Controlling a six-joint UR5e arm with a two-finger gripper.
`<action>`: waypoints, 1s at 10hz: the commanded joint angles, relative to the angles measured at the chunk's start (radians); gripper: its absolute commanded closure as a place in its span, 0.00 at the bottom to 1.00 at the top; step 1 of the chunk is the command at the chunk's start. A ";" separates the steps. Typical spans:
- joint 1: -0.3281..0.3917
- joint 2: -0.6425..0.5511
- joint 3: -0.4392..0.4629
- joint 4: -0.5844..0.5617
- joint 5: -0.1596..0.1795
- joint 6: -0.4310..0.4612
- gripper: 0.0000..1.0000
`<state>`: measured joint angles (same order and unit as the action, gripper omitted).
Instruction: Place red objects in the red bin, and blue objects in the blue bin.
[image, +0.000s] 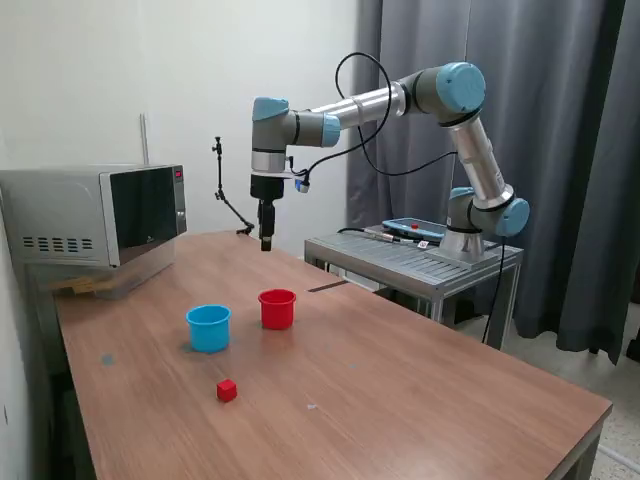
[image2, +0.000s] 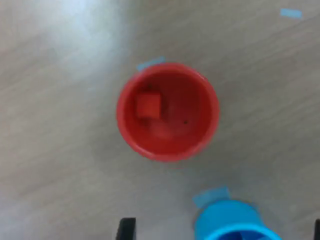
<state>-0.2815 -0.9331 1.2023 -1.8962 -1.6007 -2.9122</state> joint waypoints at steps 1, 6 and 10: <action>0.016 0.046 -0.088 0.009 0.001 0.001 0.00; 0.051 0.115 -0.191 0.011 -0.001 -0.001 0.00; 0.096 0.172 -0.285 0.043 0.001 -0.007 0.00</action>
<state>-0.2004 -0.7806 0.9513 -1.8755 -1.6000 -2.9181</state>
